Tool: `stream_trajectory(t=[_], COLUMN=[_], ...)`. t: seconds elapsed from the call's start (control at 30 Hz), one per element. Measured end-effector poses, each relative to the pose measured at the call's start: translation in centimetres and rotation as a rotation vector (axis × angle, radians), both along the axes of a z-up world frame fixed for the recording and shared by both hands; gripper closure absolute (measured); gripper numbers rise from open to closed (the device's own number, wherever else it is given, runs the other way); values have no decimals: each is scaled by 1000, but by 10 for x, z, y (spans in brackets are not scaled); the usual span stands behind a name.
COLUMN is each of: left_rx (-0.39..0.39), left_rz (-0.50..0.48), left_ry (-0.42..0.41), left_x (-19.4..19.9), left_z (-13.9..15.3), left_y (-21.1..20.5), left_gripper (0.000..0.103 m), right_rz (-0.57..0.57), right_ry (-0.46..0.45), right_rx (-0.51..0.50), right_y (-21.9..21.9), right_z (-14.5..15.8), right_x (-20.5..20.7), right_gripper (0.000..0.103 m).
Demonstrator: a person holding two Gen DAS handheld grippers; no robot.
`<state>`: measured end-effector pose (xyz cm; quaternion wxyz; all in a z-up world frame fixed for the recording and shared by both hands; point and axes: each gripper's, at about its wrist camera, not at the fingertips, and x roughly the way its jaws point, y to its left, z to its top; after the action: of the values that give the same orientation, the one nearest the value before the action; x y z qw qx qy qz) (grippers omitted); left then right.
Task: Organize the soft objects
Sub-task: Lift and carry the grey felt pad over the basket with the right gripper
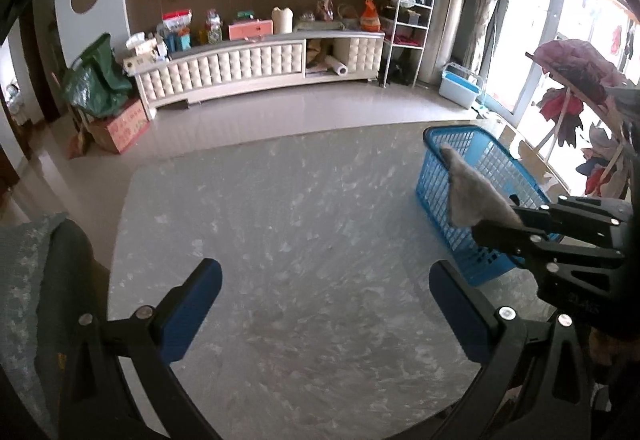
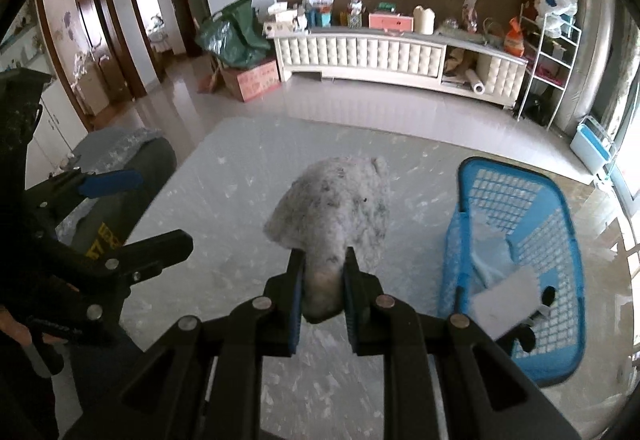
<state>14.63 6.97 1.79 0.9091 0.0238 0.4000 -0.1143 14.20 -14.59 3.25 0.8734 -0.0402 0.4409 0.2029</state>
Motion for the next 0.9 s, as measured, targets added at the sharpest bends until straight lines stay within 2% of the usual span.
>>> stream_trajectory(t=[0.33,0.9], left_rx=[23,66], left_rz=[-49,-151], left_ry=[-35,-38], left_x=[-14,24], left_z=[19,20], left_y=[-51,-115], left_gripper=[0,0], right_rz=[-38,-122], right_ry=[-54,-68], right_rx=[17,29], right_y=[-35,-84], right_z=[17,17], right_x=[-15,-8], right_gripper=[86,86])
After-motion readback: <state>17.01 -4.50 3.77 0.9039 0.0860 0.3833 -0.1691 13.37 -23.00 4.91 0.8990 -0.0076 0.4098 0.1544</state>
